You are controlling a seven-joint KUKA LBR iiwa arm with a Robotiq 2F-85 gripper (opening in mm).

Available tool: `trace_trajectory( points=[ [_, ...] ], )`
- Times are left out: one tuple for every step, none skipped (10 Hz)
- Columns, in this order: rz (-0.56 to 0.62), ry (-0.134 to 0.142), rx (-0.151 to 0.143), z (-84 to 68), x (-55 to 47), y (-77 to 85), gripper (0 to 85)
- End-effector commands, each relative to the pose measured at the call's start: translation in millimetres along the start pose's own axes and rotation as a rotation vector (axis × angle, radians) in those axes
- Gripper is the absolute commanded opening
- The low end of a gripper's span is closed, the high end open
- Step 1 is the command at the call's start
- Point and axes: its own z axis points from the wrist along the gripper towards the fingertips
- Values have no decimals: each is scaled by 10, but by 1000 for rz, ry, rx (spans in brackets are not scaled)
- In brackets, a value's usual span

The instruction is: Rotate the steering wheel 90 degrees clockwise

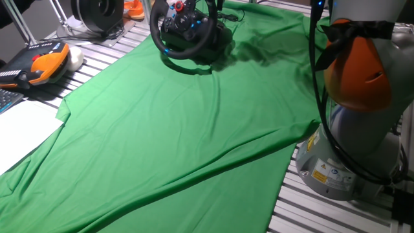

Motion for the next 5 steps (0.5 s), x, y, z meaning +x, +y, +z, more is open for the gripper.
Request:
trace_trajectory(
  points=[
    [2,-7,-3,20,20,7,340],
    [6,-15,-4,46,48,21,340],
    [11,-17,-3,58,64,31,340],
    [12,-18,-4,62,68,34,340],
    [13,-18,-5,66,66,36,340]
  ],
)
